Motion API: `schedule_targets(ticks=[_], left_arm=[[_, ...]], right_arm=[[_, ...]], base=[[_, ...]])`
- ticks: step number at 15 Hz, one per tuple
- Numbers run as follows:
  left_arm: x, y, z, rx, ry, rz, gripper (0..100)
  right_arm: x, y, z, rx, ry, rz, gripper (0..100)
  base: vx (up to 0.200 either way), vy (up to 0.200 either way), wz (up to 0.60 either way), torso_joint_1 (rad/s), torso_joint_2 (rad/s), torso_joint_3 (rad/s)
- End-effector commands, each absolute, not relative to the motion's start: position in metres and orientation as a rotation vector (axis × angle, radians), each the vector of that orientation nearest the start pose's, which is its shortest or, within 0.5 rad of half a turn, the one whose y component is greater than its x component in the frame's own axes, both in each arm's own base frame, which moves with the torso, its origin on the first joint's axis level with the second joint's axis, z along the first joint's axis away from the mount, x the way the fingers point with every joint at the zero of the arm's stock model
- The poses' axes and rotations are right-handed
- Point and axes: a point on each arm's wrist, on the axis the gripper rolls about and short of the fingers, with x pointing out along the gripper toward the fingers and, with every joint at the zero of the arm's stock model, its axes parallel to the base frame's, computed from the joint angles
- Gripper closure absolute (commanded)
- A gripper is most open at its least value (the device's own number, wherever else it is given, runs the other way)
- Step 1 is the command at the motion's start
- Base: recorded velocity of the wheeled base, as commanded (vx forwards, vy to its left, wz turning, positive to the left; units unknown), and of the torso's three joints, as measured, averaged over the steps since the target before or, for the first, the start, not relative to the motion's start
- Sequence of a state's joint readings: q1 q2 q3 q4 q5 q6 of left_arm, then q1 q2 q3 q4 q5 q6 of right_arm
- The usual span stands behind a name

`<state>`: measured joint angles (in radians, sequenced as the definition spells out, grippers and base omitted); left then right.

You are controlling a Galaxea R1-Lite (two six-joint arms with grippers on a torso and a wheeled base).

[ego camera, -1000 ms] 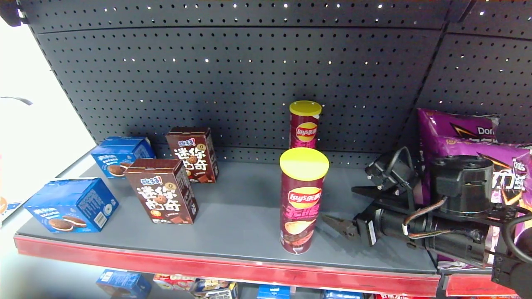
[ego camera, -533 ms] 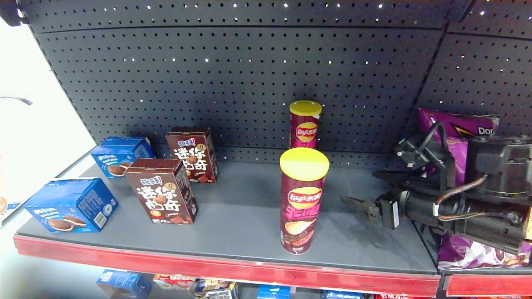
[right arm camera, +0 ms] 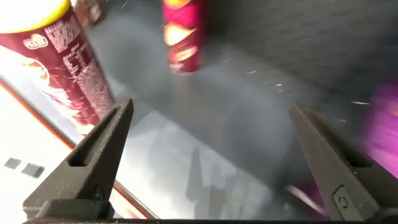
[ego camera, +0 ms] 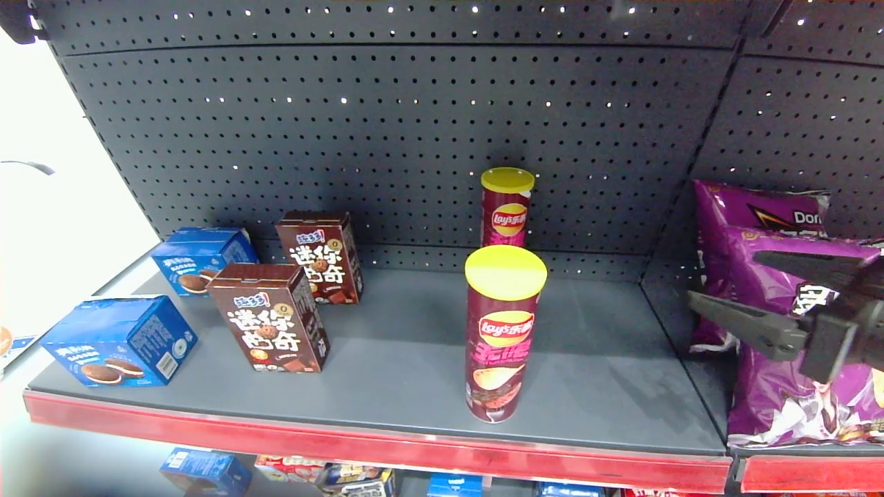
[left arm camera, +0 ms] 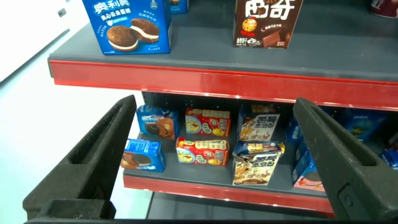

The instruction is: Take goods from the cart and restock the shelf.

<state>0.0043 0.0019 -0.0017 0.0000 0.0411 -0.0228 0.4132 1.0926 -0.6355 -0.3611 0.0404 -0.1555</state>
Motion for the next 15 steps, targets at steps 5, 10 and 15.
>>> schedule_targets(ticks=[5,10,15], left_arm=[[-0.023,0.001,0.076,-0.023,-0.001,0.046,0],[-0.023,0.001,0.076,-0.023,-0.001,0.046,0],[-0.023,0.001,0.076,-0.023,-0.001,0.046,0]], right_arm=[[0.043,0.005,0.191,-0.16,-0.053,0.141,0],[-0.004,0.001,0.1,-0.167,0.002,0.014,0],[-0.018,0.0,0.082,-0.112,0.011,0.077,0]], base=[[0.0,0.0,0.0,0.0,0.0,0.0],[0.0,0.0,0.0,0.0,0.0,0.0],[0.0,0.0,0.0,0.0,0.0,0.0]])
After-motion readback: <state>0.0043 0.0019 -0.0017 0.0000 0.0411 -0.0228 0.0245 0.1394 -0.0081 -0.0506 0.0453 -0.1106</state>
